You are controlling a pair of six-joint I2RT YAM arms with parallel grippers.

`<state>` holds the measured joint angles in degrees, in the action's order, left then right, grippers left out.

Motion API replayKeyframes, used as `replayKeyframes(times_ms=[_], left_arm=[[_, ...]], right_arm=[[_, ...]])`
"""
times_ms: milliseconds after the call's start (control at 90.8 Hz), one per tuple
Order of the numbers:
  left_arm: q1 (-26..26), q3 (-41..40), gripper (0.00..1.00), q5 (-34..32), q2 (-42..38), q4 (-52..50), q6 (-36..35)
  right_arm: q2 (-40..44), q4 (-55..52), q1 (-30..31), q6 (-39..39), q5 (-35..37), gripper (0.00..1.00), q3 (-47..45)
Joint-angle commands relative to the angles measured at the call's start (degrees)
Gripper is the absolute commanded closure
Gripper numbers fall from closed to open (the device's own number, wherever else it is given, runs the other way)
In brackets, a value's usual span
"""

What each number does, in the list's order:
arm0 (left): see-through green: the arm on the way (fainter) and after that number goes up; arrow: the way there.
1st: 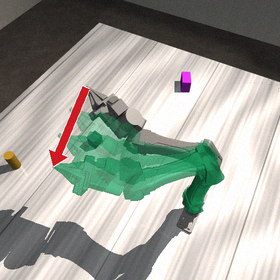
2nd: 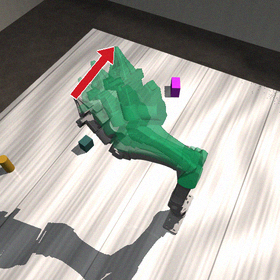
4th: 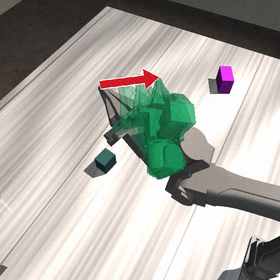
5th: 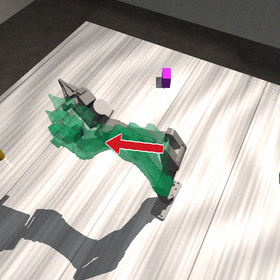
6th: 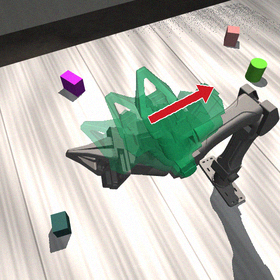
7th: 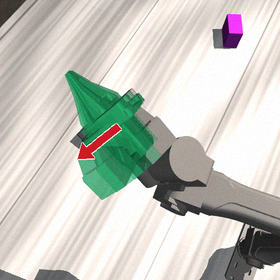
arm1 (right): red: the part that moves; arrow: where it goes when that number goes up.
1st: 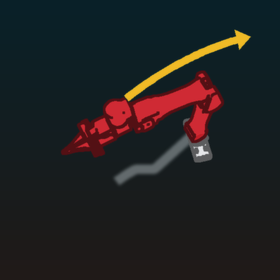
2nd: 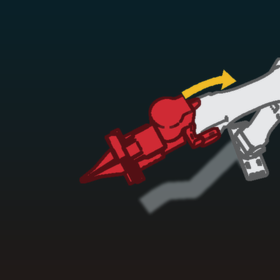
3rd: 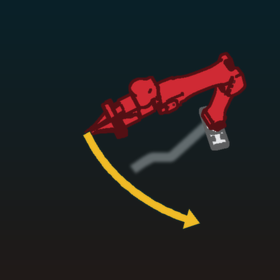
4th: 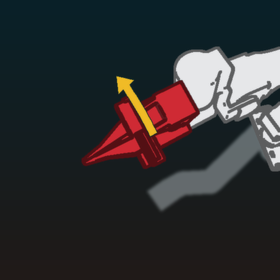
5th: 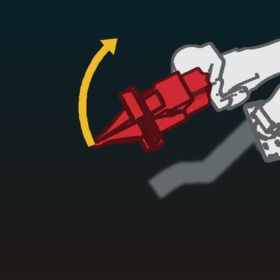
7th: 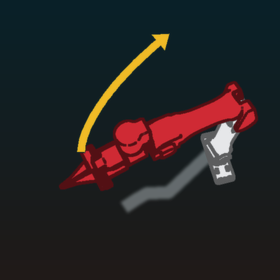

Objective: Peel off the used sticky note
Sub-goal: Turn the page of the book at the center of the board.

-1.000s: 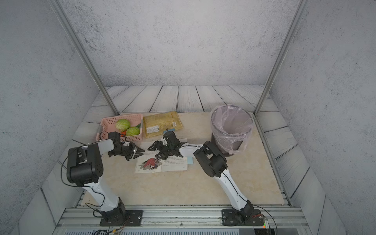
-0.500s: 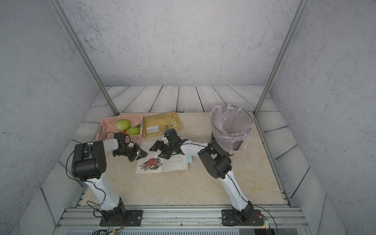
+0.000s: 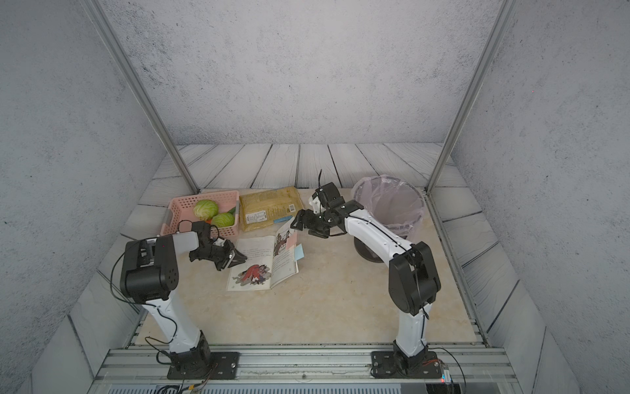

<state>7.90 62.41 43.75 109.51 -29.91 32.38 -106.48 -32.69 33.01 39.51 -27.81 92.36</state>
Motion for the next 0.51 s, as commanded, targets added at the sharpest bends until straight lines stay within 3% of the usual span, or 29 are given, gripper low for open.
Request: replayKeyframes(times_ms=[0,209,495], left_arm=[[-3.6,2.9,0.82,-2.9,-4.0,-3.8,-1.9],[-12.4,5.0,0.8,-1.1,-8.2,-3.9,-2.3],[-21.4,8.8,0.8,0.6,0.0,-5.5,-3.7]], right_arm=[[-2.7,-4.7,0.8,-3.6,-0.1,0.17,-1.3],[-4.7,-1.3,0.8,-1.9,-2.0,0.22,-2.9],[-2.3,-3.8,0.1,-4.3,0.5,0.23,-4.7]])
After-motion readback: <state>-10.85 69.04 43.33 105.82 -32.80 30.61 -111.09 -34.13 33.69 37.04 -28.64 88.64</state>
